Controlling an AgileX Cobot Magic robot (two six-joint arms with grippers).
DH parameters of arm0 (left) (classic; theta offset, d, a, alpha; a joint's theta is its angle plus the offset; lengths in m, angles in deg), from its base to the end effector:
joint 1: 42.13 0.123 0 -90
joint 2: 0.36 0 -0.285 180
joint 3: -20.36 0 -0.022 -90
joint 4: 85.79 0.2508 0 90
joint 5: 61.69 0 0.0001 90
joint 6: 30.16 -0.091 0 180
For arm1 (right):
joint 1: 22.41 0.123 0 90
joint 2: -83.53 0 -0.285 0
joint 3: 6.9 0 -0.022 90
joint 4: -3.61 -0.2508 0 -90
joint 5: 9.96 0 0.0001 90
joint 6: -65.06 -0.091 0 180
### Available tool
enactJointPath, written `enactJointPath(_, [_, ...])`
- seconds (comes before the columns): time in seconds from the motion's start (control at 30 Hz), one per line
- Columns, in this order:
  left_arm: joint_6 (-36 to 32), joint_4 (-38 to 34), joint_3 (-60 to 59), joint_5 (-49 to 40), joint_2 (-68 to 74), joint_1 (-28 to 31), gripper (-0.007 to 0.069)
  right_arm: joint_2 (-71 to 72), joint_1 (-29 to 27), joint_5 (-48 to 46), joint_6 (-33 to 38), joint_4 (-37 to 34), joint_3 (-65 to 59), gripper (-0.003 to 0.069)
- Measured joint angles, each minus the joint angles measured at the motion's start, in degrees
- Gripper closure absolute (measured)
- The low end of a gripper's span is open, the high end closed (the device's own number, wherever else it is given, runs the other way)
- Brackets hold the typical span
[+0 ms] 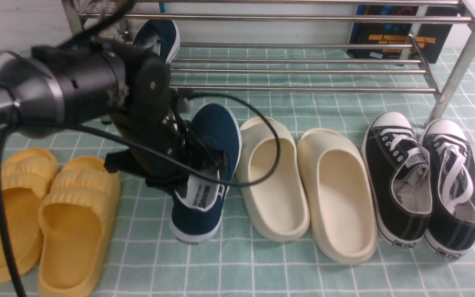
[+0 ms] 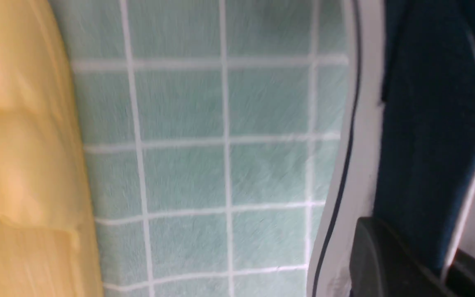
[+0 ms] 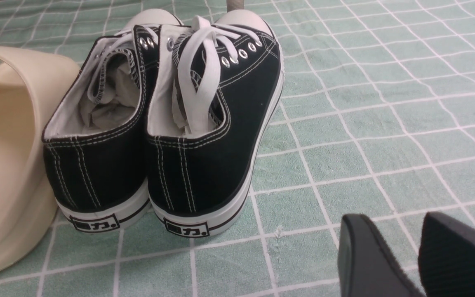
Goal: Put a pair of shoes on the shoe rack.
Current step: Use the left arm to put a shoe into the shoe rack
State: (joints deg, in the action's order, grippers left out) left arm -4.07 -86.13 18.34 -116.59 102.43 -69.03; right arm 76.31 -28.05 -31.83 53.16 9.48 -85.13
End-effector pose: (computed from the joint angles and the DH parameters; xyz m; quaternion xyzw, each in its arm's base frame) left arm 0.3054 -0.1554 0.2727 0.0057 0.9843 -0.0810 0.1564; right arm 0.0518 -0.0086 0.1736 0.0960 0.7992 -0.0111 0.5933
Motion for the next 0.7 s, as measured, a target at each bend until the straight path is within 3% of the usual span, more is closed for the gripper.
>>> enactJointPath(0.33, [-1.47, 0.34, 9.46, -2.11, 3.01, 6.64, 0.0633, 0.00, 0.00, 0.00, 0.00, 0.00, 0.00, 0.0420])
enactJointPath(0.7, [-3.89, -0.70, 19.44, 0.36, 12.78, 8.29, 0.0633, 0.00, 0.00, 0.00, 0.00, 0.00, 0.00, 0.0420])
